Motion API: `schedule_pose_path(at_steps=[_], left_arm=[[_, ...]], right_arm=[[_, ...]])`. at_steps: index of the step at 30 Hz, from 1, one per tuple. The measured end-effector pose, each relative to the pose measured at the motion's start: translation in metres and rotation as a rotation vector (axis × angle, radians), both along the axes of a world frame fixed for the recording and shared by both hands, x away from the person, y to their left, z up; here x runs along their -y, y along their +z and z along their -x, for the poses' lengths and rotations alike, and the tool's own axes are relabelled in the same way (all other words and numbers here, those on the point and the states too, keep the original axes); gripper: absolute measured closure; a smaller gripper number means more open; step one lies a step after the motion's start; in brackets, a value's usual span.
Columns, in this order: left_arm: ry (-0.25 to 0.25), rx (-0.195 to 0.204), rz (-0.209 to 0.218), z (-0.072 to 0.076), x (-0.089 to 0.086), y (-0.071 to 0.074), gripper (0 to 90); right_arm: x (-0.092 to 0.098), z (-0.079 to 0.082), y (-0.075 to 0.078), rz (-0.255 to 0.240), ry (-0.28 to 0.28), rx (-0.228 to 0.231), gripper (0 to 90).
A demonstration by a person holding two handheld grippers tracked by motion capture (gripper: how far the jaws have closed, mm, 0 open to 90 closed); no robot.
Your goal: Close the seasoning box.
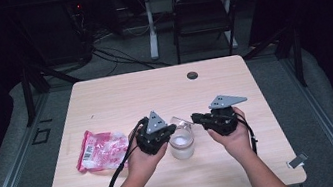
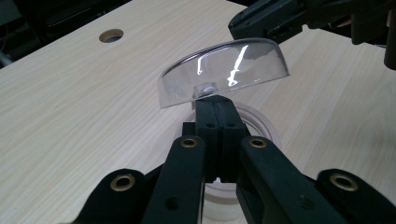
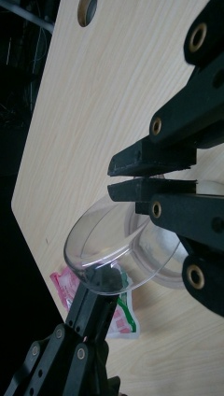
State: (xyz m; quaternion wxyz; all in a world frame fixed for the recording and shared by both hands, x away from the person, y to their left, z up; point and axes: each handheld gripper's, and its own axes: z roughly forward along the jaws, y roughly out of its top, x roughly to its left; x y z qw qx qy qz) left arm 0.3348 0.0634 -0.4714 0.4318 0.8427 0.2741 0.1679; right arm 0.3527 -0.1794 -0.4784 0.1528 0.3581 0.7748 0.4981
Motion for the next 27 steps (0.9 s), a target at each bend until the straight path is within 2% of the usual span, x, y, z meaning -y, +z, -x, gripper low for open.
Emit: schedule_pose_path(at_steps=[14,27], left_arm=[[0.013,-0.028,0.019,0.009,-0.007,-0.013,89.9],[0.015,-0.048,-0.004,0.018,-0.011,-0.029,89.7]], right_arm=[[-0.009,0.002,-0.003,0.012,0.022,-0.002,84.7],[-0.015,0.002,-0.008,0.035,0.039,-0.013,84.2]])
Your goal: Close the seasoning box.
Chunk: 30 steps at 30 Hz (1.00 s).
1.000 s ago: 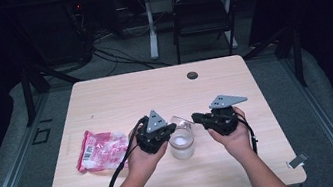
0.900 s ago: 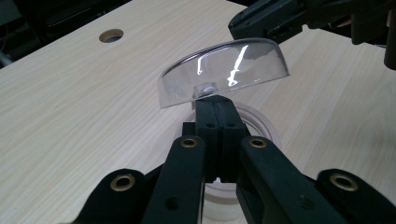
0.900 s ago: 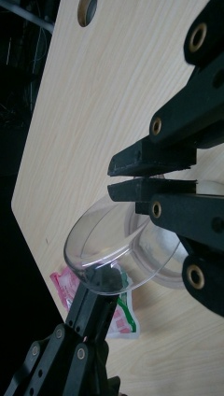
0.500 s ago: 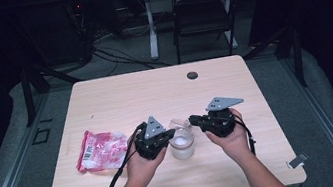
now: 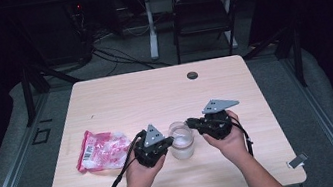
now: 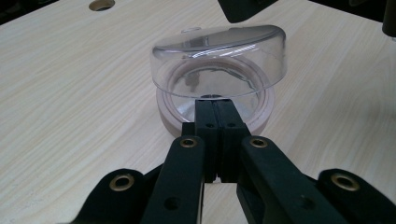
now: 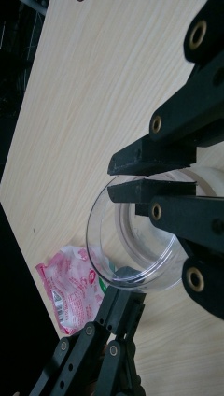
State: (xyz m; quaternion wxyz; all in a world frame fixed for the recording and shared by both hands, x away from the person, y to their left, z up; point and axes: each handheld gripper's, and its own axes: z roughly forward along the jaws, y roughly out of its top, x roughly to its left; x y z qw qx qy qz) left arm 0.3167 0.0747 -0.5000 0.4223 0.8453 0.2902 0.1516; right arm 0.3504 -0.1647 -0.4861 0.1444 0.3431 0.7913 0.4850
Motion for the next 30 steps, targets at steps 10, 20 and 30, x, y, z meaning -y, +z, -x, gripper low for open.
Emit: schedule_pose_path(at_steps=[10,20,30], left_arm=[[-0.001,-0.01,-0.01,0.003,-0.001,-0.006,89.2],[0.001,-0.025,-0.029,0.005,-0.006,-0.012,88.9],[0.011,-0.027,-0.029,0.006,-0.011,-0.013,87.0]], right_arm=[[0.001,0.0,0.0,-0.002,-0.003,0.002,83.2],[0.001,0.0,0.001,-0.004,-0.005,0.004,82.8],[0.001,0.0,0.001,-0.003,-0.006,0.004,82.0]])
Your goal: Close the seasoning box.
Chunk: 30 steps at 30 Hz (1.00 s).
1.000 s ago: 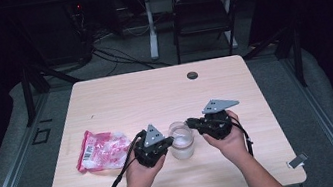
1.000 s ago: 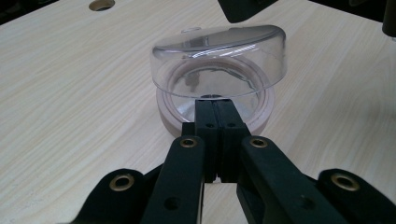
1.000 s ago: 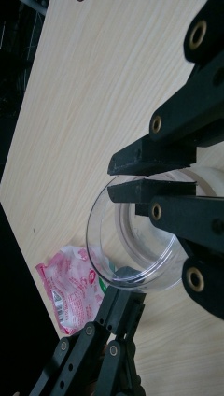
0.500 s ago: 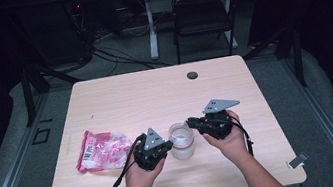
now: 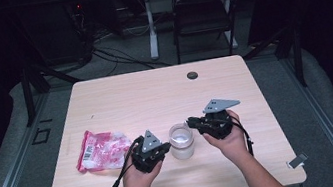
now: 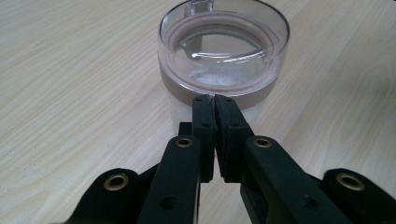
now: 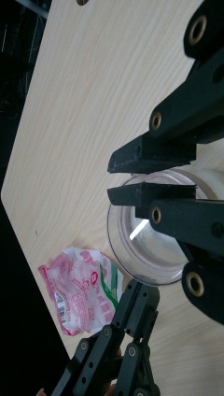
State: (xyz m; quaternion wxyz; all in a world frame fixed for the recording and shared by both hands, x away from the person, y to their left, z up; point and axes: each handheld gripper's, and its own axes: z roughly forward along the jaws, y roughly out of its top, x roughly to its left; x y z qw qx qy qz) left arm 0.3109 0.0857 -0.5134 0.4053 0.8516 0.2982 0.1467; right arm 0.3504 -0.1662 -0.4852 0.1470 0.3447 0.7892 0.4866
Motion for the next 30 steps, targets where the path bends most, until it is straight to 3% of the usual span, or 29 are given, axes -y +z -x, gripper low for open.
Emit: schedule_pose_path(at_steps=[13,20,30], left_arm=[[0.022,0.004,0.008,-0.001,-0.007,0.0,78.6],[0.033,0.0,0.001,-0.003,-0.013,-0.001,63.7],[0.07,0.009,0.006,-0.005,-0.024,0.0,51.2]], right_arm=[[0.0,0.0,0.001,-0.007,-0.004,0.003,78.2],[0.0,0.0,0.002,-0.014,-0.001,0.008,64.9],[-0.001,0.0,0.002,-0.016,-0.017,0.019,53.1]])
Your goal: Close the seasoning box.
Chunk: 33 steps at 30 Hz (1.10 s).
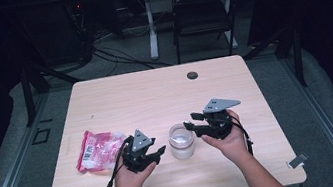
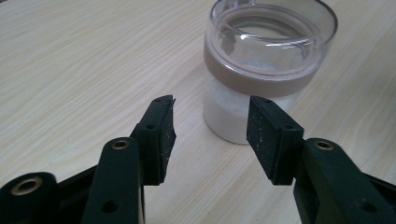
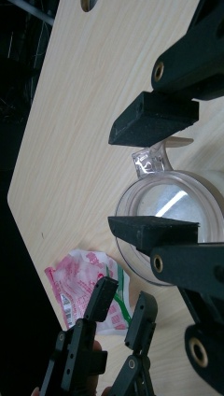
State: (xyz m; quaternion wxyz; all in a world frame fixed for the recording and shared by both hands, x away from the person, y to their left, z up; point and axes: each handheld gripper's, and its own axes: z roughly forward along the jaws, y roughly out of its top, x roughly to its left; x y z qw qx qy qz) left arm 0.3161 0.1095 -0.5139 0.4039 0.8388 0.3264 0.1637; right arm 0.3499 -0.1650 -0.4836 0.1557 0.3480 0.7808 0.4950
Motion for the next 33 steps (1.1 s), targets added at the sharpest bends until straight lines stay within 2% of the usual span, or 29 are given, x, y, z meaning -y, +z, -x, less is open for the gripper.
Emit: schedule_pose_path(at_steps=[9,17,26,32,33], left_arm=[[0.035,0.006,0.006,-0.002,-0.011,0.003,47.0],[0.074,0.019,0.015,-0.004,-0.03,0.009,46.3],[0.17,0.039,0.025,-0.002,-0.07,0.013,46.3],[0.24,0.043,0.056,0.001,-0.101,0.011,45.7],[0.24,0.043,0.056,0.001,-0.101,0.011,45.6]], right_arm=[[0.001,-0.001,0.0,0.004,-0.012,0.003,50.6],[0.004,-0.001,0.001,-0.001,-0.023,0.003,49.8],[0.006,-0.002,0.001,-0.004,-0.034,0.006,49.6],[0.01,-0.003,0.001,-0.007,-0.047,-0.002,49.6],[0.01,-0.003,0.001,-0.007,-0.047,-0.002,49.6]])
